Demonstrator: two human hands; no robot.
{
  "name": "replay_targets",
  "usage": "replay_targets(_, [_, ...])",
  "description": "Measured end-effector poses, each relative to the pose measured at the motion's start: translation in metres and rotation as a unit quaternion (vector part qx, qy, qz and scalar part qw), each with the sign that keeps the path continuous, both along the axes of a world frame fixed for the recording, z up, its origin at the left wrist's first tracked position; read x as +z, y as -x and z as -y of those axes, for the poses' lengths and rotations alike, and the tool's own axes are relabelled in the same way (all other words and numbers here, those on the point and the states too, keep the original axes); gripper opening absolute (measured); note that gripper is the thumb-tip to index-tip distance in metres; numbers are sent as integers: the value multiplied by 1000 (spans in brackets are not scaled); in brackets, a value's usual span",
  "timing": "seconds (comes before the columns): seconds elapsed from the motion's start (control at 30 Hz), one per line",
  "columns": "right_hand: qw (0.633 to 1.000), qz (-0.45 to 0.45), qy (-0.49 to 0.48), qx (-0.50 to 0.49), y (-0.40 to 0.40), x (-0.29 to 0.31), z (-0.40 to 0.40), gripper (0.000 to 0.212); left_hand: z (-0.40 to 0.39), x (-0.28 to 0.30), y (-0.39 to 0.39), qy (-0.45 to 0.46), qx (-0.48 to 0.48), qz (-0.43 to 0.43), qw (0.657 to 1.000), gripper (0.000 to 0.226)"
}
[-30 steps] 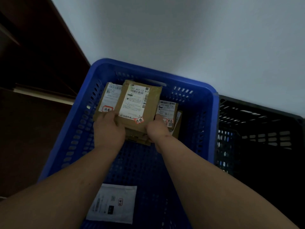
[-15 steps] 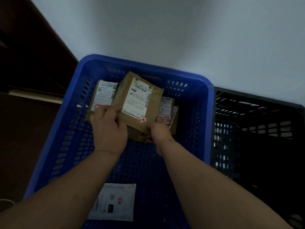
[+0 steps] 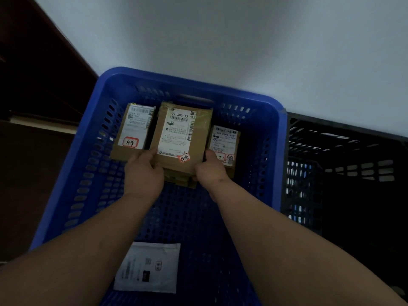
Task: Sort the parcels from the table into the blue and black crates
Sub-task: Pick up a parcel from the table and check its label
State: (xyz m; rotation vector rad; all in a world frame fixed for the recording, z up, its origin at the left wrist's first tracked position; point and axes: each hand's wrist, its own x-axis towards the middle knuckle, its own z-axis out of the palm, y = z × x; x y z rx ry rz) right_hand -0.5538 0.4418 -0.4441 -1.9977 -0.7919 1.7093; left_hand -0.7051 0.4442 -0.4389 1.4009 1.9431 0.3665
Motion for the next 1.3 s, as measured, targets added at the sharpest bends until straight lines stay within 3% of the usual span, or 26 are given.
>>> replay_targets(0.37, [997,-37,-14,72,-18,25,17,58,7,23,3,50,-57,-29,997,55])
replay_targets(0.5, [995,19,-11,95,-26,34,24,56,28,40,-1,45,-102,-58,992,56])
replay_targets(0.6, [988,54,-53,137,-37,58,33,42,45,61,-12,30,-146,-106,983,56])
replay_targets(0.73, [939,174,-159,249,-56,99,51,26,68,104,-33,30,-195,-179,964,59])
replay_targets(0.87, [853,304,-221,364,-76,141,74,32,94,153,-54,25,-219,-218,951,60])
replay_targets(0.97, [812,352,-243,396,-95,172,101,40,115,183,-68,4,-243,-228,943,61])
replay_targets(1.1, [788,402,-234,403,-126,208,152,56,145,211,-86,-17,-280,-247,927,61])
replay_targets(1.3, [793,459,-194,351,-170,241,247,61,203,238,-114,-49,-352,-226,907,58])
